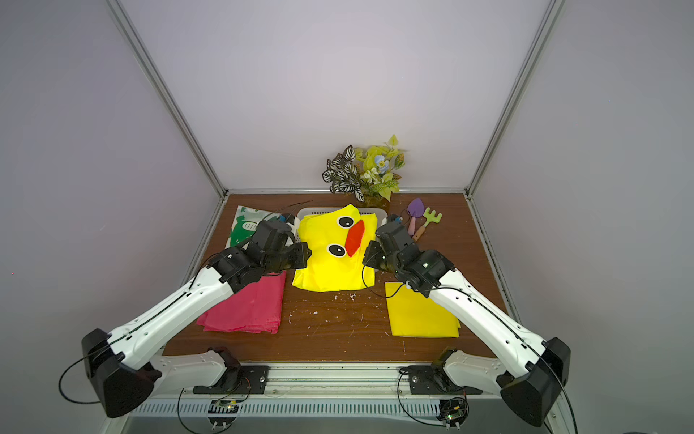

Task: Put the folded raincoat in the basket
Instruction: Place the raincoat in the basket.

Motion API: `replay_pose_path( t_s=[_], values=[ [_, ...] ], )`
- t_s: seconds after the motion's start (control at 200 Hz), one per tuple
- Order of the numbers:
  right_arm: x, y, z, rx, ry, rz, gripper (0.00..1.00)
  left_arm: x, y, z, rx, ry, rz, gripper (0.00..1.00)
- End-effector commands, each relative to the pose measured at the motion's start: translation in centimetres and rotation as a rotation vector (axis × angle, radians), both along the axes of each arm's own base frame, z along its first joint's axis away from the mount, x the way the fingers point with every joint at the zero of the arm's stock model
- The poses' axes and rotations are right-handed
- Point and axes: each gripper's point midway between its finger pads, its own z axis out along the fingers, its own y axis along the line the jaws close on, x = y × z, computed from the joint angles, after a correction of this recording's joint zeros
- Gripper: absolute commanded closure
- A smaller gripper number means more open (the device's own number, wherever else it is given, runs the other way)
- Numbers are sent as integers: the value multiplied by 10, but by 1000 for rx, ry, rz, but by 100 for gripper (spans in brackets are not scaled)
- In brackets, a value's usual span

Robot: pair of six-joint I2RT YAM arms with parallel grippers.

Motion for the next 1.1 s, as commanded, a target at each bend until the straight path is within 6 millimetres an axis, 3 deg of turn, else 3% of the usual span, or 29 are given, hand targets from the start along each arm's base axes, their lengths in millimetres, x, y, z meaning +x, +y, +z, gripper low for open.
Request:
replay_pose_path(
  t_s=[0.0, 0.32, 0.656, 1.096],
  values=[
    [11, 4, 20, 34, -46, 59, 100, 18, 6, 1, 37, -14, 16, 100],
    [46, 11, -9, 1, 26, 106, 100, 70, 13, -14, 23, 36, 11, 100],
    [87, 10, -39, -31, 71, 115, 100, 107, -2, -43, 55, 94, -13, 100],
    [134, 1, -85, -105, 103, 124, 100, 132, 13, -79, 102, 136, 19, 100]
  ],
)
